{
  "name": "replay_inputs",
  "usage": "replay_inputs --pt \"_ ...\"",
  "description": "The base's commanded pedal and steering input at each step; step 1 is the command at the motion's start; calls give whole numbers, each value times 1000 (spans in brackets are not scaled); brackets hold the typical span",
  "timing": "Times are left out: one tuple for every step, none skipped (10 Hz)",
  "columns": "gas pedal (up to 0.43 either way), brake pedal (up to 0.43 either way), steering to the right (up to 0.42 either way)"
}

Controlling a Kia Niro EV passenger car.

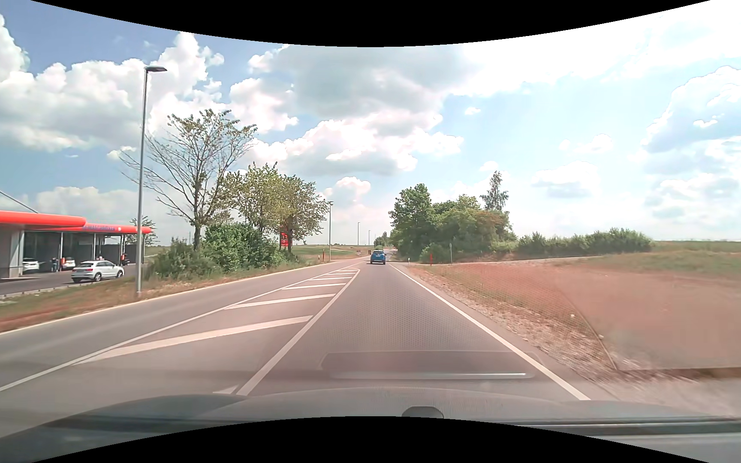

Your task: Follow the waypoints while adhering to traffic rules and regulations

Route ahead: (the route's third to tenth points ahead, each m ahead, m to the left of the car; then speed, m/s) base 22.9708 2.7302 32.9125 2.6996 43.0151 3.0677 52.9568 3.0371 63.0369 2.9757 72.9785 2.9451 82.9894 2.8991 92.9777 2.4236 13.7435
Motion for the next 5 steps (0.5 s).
replay_inputs --pt "110 0 -2" --pt "110 0 -3" --pt "110 0 -3" --pt "110 0 -5" --pt "110 0 -9"
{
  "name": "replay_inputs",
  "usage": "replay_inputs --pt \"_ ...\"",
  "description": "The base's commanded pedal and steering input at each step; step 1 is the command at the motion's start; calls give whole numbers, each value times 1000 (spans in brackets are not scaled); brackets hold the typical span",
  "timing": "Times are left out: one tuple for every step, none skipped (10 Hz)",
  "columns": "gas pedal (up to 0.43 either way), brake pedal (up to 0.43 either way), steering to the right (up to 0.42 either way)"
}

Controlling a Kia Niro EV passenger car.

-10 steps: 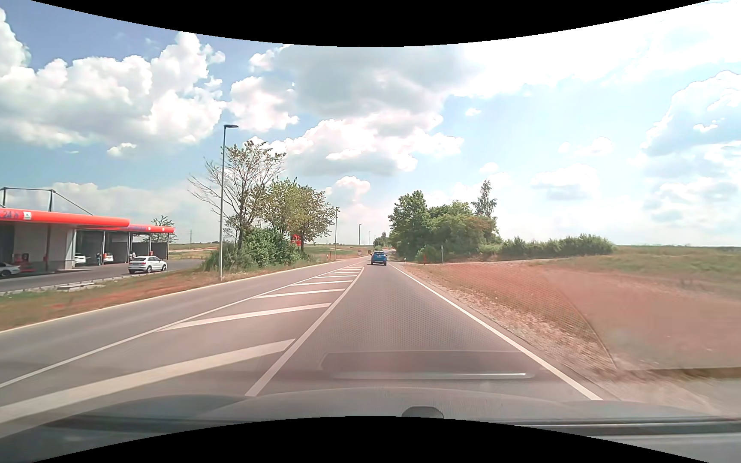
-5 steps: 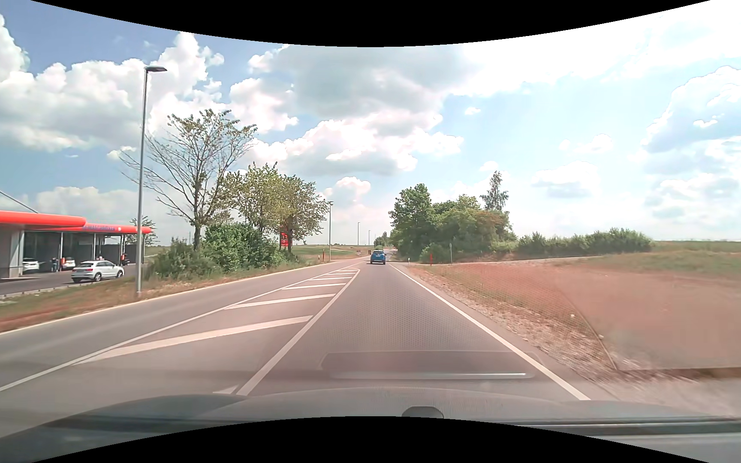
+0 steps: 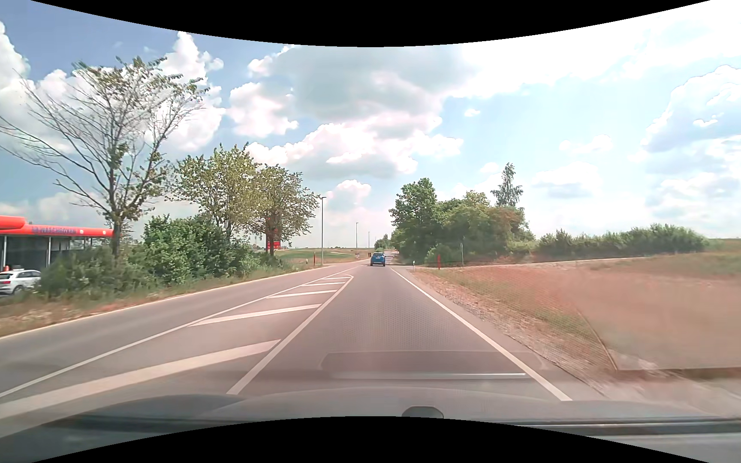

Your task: Follow the waypoints while adhering to traffic rules and regulations

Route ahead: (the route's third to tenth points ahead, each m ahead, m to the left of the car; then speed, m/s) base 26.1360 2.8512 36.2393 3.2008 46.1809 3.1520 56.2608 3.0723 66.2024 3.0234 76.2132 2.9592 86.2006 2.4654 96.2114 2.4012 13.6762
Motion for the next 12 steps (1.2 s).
replay_inputs --pt "110 0 -10" --pt "110 0 -10" --pt "110 0 -9" --pt "110 0 -9" --pt "110 0 -9" --pt "110 0 -9" --pt "110 0 -9" --pt "110 0 -9" --pt "110 0 -9" --pt "110 0 -9" --pt "110 0 -9" --pt "110 0 -9"
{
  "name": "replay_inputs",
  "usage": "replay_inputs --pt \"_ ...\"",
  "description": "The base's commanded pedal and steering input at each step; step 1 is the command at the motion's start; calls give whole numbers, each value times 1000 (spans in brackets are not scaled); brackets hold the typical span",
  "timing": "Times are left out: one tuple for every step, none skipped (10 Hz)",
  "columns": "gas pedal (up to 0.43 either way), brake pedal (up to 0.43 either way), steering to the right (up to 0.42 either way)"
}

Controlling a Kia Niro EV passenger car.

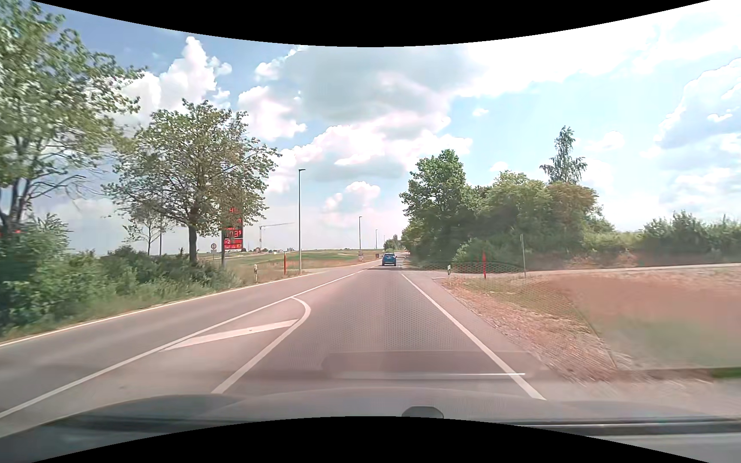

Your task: Follow the waypoints while adhering to traffic rules and regulations

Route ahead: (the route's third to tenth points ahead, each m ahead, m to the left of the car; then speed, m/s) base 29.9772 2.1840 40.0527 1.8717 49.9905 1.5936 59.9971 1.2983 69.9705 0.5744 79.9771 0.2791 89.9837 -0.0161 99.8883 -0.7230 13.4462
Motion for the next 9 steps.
replay_inputs --pt "110 0 -9" --pt "110 0 -9" --pt "110 0 -9" --pt "130 0 -9" --pt "138 0 -9" --pt "138 0 -9" --pt "138 0 -9" --pt "138 0 -9" --pt "138 0 -5"
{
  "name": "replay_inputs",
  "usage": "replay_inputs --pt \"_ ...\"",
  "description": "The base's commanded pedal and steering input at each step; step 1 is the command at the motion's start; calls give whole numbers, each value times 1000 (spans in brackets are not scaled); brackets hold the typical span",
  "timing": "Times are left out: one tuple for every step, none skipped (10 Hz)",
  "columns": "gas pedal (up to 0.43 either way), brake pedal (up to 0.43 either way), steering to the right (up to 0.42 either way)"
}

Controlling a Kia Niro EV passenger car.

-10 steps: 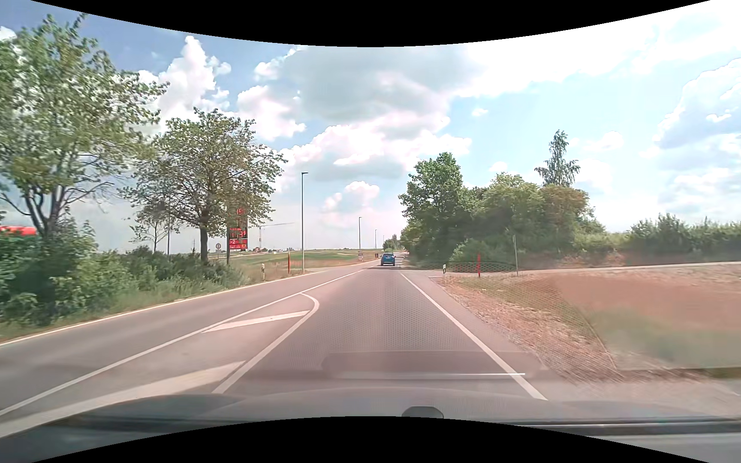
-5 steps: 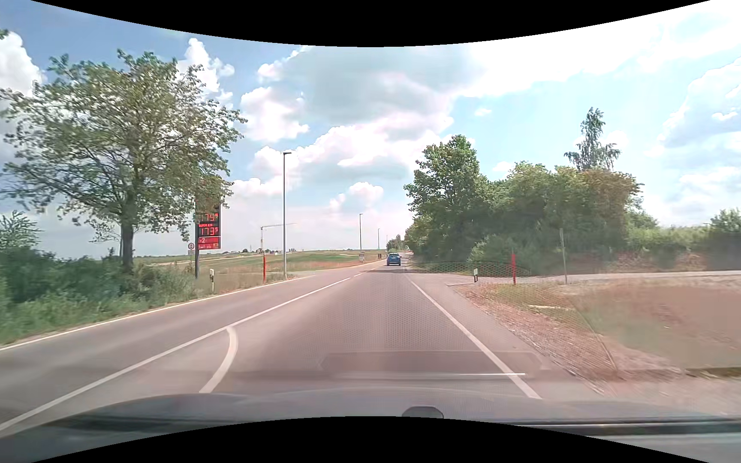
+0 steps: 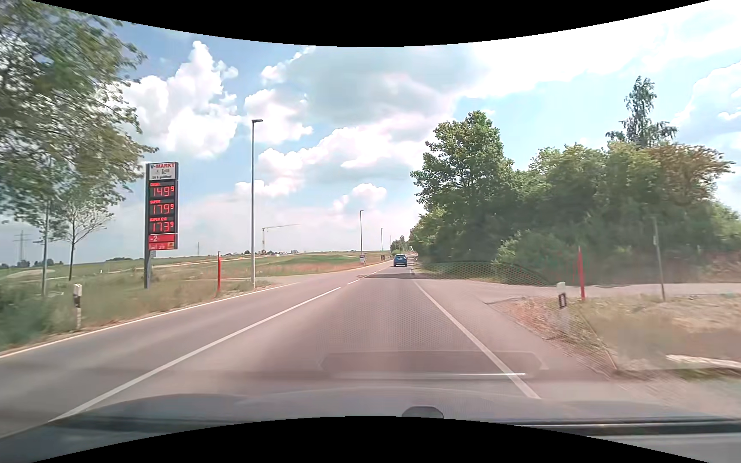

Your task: Follow the waypoints while adhering to traffic rules and regulations

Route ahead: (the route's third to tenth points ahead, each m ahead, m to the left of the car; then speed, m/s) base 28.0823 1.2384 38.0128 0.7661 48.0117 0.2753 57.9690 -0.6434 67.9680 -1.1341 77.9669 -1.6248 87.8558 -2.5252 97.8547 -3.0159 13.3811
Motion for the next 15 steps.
replay_inputs --pt "138 0 2" --pt "150 0 8" --pt "157 0 8" --pt "189 0 8" --pt "197 0 7" --pt "197 0 5" --pt "197 0 5" --pt "197 0 4" --pt "197 0 2" --pt "197 0 2" --pt "197 0 2" --pt "197 0 2" --pt "197 0 2" --pt "189 0 2" --pt "177 0 2"
